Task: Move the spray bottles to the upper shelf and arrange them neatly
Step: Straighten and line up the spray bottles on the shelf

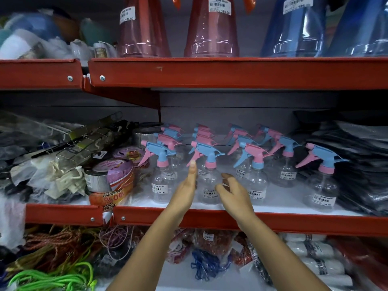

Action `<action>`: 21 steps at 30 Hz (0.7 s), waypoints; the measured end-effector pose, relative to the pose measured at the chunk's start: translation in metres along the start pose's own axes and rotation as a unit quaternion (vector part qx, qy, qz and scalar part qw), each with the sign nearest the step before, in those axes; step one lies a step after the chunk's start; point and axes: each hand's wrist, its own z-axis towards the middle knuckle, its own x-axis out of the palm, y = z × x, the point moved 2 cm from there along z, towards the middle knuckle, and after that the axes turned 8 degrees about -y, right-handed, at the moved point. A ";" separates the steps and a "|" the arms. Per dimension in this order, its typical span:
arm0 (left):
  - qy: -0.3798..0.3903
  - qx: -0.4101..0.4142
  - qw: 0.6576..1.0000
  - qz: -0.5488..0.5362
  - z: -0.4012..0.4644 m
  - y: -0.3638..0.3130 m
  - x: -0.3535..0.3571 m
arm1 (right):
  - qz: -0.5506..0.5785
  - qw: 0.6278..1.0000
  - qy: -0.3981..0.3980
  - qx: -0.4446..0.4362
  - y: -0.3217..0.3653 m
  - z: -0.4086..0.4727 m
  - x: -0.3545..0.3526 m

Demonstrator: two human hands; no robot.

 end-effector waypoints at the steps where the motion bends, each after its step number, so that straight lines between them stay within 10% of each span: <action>1: -0.005 -0.001 1.000 0.001 0.000 -0.001 0.000 | 0.003 1.000 0.005 0.000 -0.001 0.000 0.000; 11: -0.245 0.198 0.945 -0.081 -0.025 0.002 0.021 | 0.081 0.961 -0.231 -0.132 -0.018 -0.009 -0.046; 21: 0.076 0.068 0.995 0.016 -0.028 -0.032 0.111 | 0.007 0.996 -0.084 -0.024 -0.061 0.028 -0.096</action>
